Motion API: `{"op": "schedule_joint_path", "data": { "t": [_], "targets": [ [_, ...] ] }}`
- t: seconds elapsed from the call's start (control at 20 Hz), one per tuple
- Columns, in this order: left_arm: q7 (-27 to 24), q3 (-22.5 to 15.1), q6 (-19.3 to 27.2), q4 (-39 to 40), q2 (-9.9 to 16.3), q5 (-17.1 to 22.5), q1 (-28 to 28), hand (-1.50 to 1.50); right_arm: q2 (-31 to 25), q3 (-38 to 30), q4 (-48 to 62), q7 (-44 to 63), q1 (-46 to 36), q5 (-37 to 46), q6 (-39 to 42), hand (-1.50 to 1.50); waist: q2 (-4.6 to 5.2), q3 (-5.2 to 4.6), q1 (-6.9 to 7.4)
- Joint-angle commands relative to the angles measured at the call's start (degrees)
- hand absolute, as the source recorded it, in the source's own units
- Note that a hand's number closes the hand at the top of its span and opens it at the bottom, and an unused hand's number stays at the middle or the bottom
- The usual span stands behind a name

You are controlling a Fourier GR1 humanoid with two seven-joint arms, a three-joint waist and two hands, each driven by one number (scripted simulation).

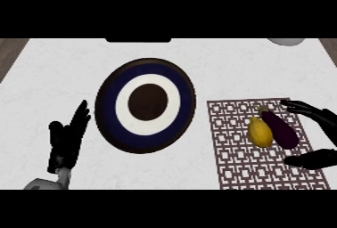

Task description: Pick the lemon from the placemat and place it in the plate

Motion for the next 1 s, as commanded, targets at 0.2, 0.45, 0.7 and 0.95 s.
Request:
{"op": "schedule_joint_path", "data": {
  "t": [0.2,0.45,0.7,0.95],
  "targets": [
    [0.6,-0.7,1.1,1.9,-2.7,-2.6,-2.0,0.00,-7.3,2.1,-1.8,5.5,-4.7,12.5,-1.4,-1.50,-0.34,-0.16,-0.20],
    [1.4,2.4,-1.2,0.3,-0.1,-0.7,-0.8,0.00,-10.4,6.4,-5.6,15.0,-6.4,17.7,4.5,-1.50,-0.35,-0.20,0.26],
    [6.0,1.7,-0.7,-3.1,-0.7,-2.8,-2.3,0.00,-5.6,10.2,-3.5,18.2,-8.7,23.8,6.3,-1.50,-0.30,-0.11,0.38],
    [1.2,1.9,-1.8,1.1,-5.1,-5.2,0.6,0.00,-4.0,6.5,-7.6,20.6,-5.1,26.5,8.6,-1.50,-0.38,-0.13,-0.29]
  ]
}}
